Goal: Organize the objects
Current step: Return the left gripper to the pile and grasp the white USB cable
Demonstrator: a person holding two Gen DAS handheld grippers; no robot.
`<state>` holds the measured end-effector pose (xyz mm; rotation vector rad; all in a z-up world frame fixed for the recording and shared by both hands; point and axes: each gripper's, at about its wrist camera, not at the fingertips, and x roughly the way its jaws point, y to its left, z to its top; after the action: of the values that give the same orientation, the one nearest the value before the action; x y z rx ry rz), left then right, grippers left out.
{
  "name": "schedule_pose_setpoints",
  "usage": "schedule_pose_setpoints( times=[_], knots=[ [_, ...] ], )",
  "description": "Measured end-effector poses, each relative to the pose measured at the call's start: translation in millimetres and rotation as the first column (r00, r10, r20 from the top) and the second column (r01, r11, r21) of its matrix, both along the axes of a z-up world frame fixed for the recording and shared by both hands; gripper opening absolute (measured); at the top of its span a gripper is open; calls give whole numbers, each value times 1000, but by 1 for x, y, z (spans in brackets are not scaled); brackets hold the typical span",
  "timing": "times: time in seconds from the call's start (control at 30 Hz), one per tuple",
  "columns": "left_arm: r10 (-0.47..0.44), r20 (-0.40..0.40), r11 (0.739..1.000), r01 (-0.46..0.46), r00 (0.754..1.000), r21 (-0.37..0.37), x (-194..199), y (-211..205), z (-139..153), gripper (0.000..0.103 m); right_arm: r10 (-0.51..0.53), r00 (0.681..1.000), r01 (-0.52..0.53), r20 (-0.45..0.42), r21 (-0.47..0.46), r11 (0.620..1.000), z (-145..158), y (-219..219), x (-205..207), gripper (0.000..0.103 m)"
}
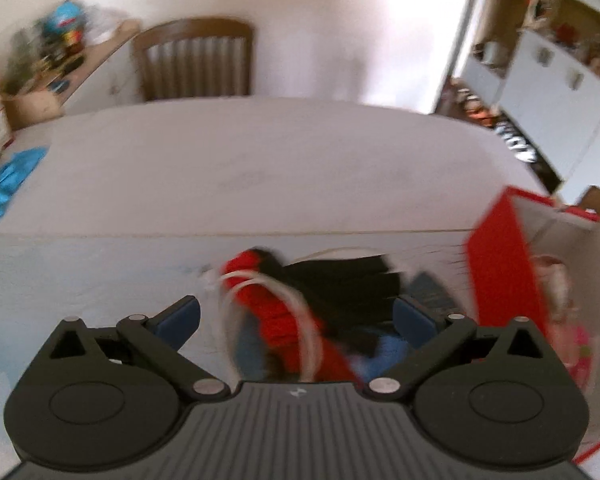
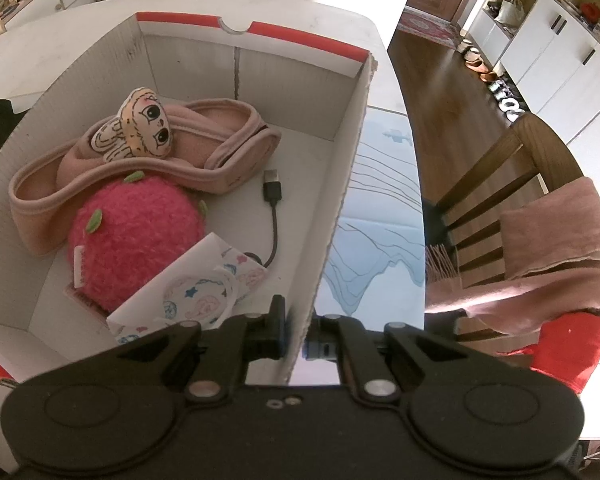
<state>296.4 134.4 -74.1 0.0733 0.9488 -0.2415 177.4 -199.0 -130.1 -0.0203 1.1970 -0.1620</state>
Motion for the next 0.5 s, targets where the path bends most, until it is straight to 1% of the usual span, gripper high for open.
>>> schedule_pose_setpoints(
  times=[0.13, 0.27, 0.37, 0.5],
  knots=[
    [77, -39, 997, -75, 996, 34, 9, 30, -16, 103, -1, 1000, 1, -1, 0, 1000, 0, 0, 0, 6],
    [131, -77, 985, -121, 988, 125, 15, 48, -40, 103, -2, 1000, 2, -3, -1, 1000, -1, 0, 0, 6],
    [161, -106, 979, -145, 981, 143, 17, 57, -52, 103, -3, 1000, 3, -6, -3, 1000, -1, 0, 1, 6],
    [173, -113, 974, -153, 978, 168, 20, 54, -64, 103, -2, 1000, 2, -8, -7, 1000, -1, 1, 2, 6]
  ],
)
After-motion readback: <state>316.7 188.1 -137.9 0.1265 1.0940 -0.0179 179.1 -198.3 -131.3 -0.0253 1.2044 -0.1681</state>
